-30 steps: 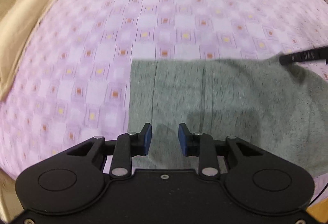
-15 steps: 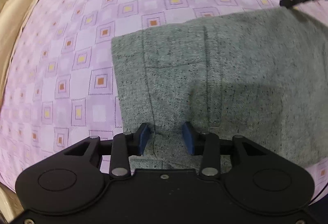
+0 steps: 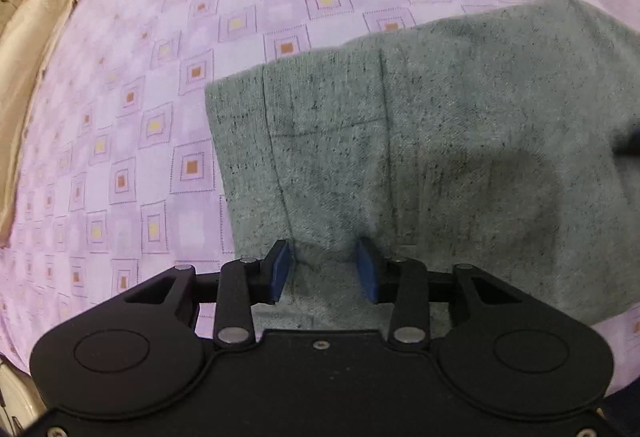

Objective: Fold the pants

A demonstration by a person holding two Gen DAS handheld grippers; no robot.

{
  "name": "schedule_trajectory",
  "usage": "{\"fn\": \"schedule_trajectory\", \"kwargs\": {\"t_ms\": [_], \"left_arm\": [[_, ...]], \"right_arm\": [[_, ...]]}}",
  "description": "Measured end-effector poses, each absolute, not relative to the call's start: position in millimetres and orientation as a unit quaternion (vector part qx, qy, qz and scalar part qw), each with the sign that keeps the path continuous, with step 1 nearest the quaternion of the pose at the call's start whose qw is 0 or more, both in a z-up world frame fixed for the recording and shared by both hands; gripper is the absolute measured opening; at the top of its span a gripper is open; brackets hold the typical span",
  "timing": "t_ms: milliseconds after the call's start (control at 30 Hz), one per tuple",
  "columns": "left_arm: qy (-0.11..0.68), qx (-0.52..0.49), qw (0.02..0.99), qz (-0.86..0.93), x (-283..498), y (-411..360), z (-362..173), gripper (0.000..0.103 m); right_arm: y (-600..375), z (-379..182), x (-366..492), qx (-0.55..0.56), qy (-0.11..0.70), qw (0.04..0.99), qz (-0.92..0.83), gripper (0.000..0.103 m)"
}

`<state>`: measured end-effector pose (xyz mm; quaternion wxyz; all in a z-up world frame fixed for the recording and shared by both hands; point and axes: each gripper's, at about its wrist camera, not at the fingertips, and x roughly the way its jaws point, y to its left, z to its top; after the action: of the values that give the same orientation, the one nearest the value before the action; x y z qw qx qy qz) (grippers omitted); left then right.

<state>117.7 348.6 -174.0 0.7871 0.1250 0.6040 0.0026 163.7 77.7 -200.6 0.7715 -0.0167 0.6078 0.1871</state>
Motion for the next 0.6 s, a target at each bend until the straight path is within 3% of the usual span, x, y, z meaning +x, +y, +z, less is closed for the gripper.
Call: {"fn": "schedule_trajectory", "kwargs": {"t_ms": [133,300,467,600], "left_arm": [[0.594,0.147,0.791,0.005,115,340,-157,0.043],[0.541,0.129,0.830,-0.037,113,301,-126,0.044],[0.574,0.146,0.803,-0.063,109,247,-156,0.047],[0.584,0.226,0.779,-0.031,107,216,-180,0.046]], "right_arm": [[62,-202,117,-0.003,0.640,0.743,0.195,0.028],[-1,-176,101,0.053,0.584,0.804,0.094,0.027],[-90,-186,93,0.064,0.573,0.816,-0.037,0.027],[-165,-195,71,0.069,0.592,0.795,-0.110,0.023]]}}
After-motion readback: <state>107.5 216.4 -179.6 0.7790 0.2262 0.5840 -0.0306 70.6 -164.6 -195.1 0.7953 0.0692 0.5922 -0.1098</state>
